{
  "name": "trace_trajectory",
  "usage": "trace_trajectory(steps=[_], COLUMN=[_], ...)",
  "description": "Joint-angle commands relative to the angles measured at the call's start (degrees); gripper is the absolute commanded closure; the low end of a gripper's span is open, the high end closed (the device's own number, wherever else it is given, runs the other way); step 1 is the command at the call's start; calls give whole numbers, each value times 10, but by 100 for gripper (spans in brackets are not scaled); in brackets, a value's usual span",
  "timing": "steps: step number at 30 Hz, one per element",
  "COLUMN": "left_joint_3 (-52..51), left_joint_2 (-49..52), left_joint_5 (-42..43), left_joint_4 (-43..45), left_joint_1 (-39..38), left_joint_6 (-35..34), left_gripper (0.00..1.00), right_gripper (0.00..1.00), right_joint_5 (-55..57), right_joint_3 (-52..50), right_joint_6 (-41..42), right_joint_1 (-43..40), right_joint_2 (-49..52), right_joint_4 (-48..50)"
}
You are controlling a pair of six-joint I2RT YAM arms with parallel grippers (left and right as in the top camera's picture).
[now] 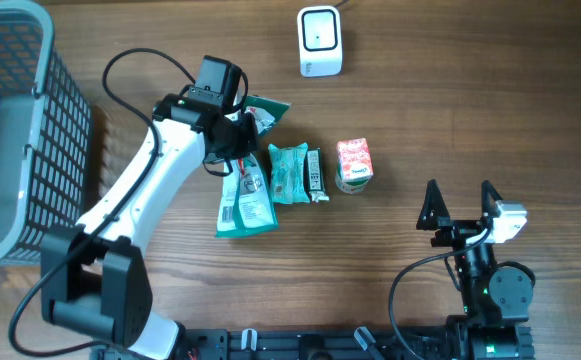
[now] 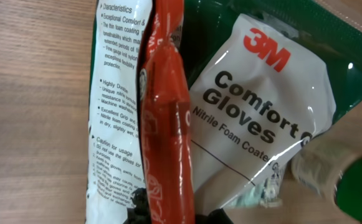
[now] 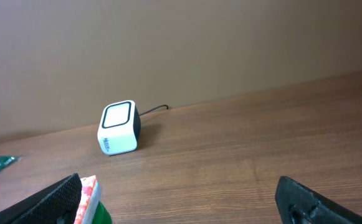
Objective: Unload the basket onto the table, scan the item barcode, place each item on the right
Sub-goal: 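Lift gloves pack out and lay it left of packets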
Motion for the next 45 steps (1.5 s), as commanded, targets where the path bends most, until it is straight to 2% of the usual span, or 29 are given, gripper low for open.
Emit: trace_trajectory(steps=[1, 6, 9, 24, 30, 36, 38, 41, 43, 45], left_joint_3=[-13, -13, -13, -13, -13, -13, -13, -13, -13, -13], left_joint_2=[22, 42, 47, 47, 47, 49, 50, 50, 50, 49], left_joint_5=[-17, -31, -31, -31, -31, -31, -31, -31, -31, -31], left_joint_4=[29, 55, 65, 72, 71, 39, 27, 29, 31, 30], left_joint_1=[0, 0, 0, 0, 1, 0, 0, 0, 0, 0], left_joint_6=[-19, -19, -19, -17, -14, -15, -14, -14, -14, -14], left_gripper=[96, 96, 93, 91, 94, 90, 81, 76, 58, 55], right_gripper=[0, 0, 0, 0, 0, 0, 0, 0, 0, 0], right_joint_5=[1, 1, 1, 1, 1, 1, 1, 1, 1, 2], right_joint_3=[-1, -1, -1, -1, -1, -1, -1, -1, -1, -1], right_joint_6=[2, 2, 2, 2, 2, 2, 2, 3, 12, 16], right_joint_1=[4, 5, 5, 5, 5, 5, 5, 5, 5, 4], right_joint_2=[-5, -4, 2, 5, 5, 5, 5, 5, 5, 5], right_joint_4=[2, 2, 2, 2, 2, 2, 2, 2, 2, 5])
